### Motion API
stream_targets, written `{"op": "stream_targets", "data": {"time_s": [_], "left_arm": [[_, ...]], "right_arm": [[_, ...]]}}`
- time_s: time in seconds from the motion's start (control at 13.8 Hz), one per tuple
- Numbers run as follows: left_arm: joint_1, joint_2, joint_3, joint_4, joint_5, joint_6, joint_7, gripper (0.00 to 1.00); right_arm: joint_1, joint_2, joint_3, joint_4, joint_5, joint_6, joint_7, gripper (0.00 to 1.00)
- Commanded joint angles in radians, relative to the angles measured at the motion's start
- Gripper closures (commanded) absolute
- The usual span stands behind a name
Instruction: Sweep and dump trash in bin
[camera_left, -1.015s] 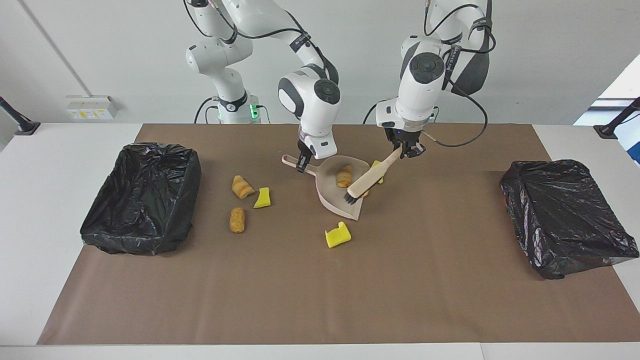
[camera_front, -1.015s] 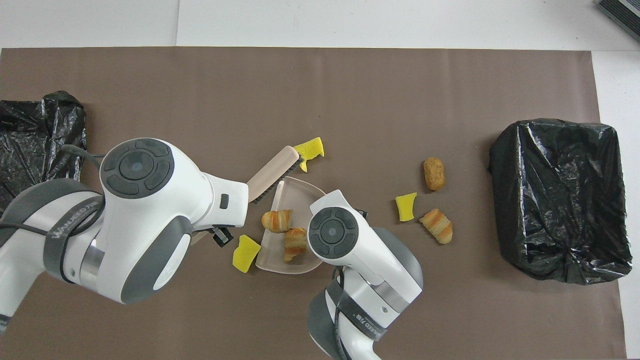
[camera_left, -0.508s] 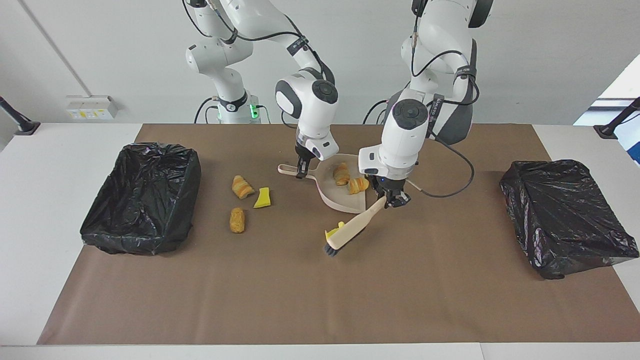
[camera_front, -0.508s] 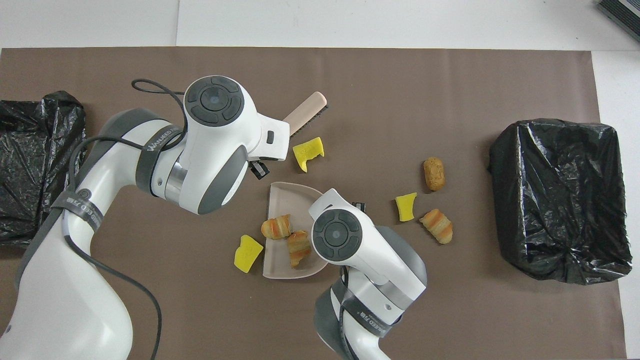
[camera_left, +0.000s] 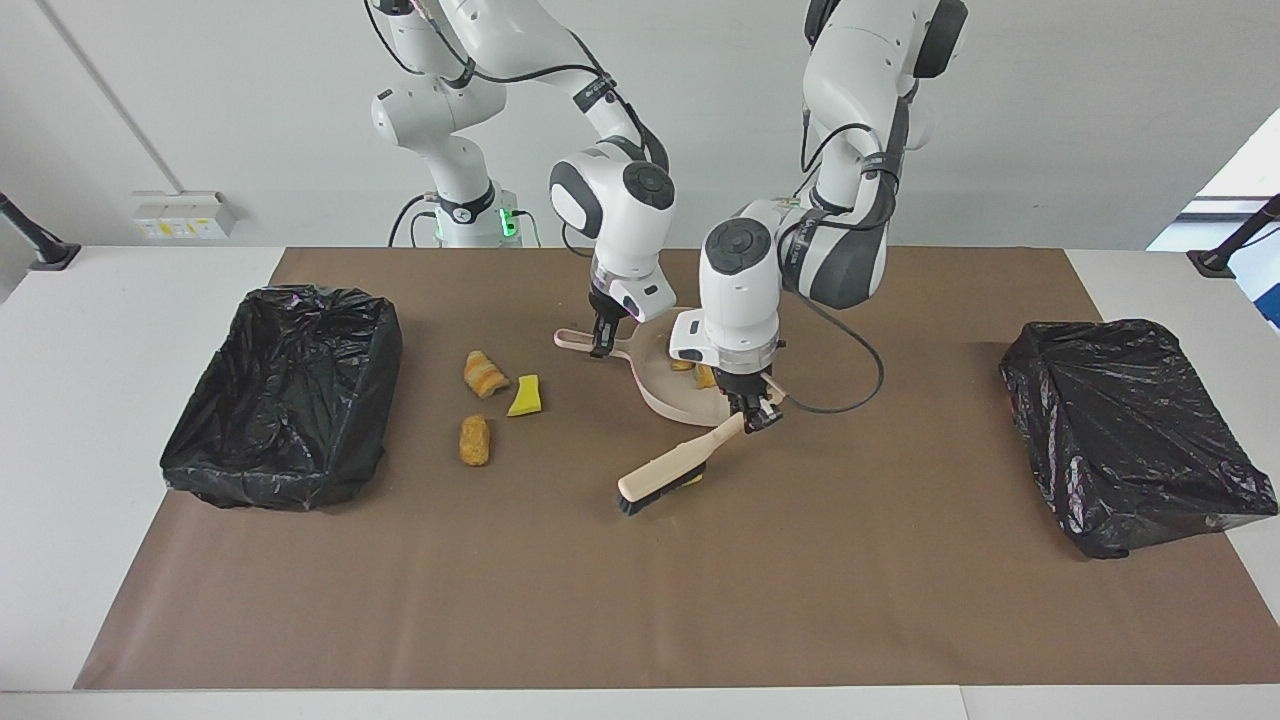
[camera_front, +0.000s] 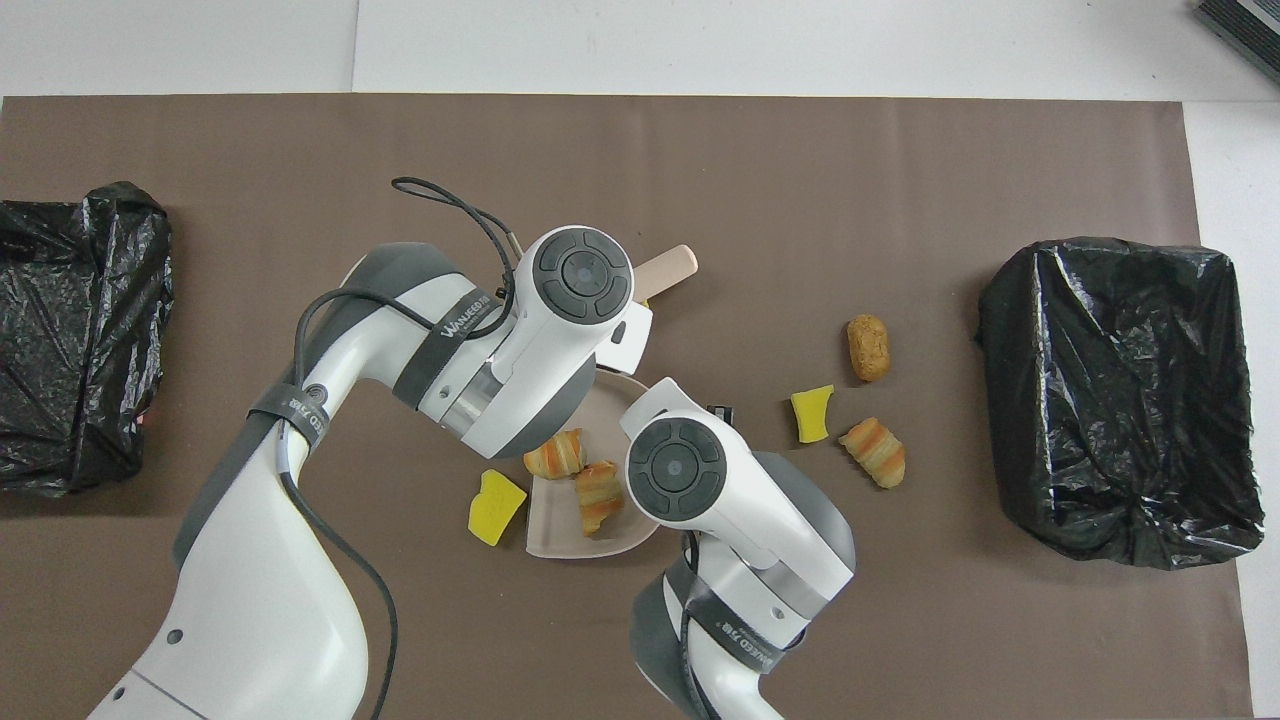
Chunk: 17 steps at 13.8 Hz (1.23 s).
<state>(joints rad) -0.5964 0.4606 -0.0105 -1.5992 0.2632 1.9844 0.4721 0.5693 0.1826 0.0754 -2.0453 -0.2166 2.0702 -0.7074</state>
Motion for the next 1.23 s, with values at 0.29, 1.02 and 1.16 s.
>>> {"op": "stream_targets", "data": {"time_s": [0.29, 1.02, 1.16], "left_arm": [[0.092, -0.215, 0.026, -0.237, 0.022, -0.105, 0.141, 1.00], [0.171, -0.470, 0.023, -0.409, -0.135, -0.300, -0.173, 1.00], [0.173, -0.500, 0.023, -0.410, -0.154, -0.308, -0.179, 1.00]], "right_arm": [[-0.013, -0.009, 0.006, -0.030, -0.026, 0.016, 0.022, 1.00], [-0.013, -0.009, 0.006, -0.029, -0.027, 0.010, 0.011, 1.00], [-0.008, -0.011, 0.004, -0.027, -0.038, -0.007, 0.008, 1.00]]}}
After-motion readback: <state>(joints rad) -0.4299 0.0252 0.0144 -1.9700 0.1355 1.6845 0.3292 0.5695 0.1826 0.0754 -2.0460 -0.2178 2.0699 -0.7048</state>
